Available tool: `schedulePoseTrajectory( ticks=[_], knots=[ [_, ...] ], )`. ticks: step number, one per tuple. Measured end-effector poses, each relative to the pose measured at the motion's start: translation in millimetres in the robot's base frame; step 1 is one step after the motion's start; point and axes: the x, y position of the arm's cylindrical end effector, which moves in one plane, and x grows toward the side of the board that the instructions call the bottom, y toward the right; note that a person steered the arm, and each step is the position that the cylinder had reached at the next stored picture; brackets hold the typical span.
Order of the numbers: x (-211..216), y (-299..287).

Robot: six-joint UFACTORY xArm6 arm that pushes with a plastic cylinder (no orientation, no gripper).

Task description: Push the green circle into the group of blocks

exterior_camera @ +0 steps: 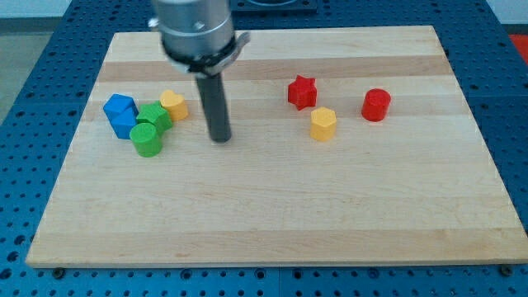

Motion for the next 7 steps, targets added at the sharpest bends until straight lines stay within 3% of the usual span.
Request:
schedulePoseTrajectory(
  ticks=[2,3,7],
  knots=[
    [-2.0,0.2],
    [-35.5,6.3],
    [-41.4,7.2]
  ],
)
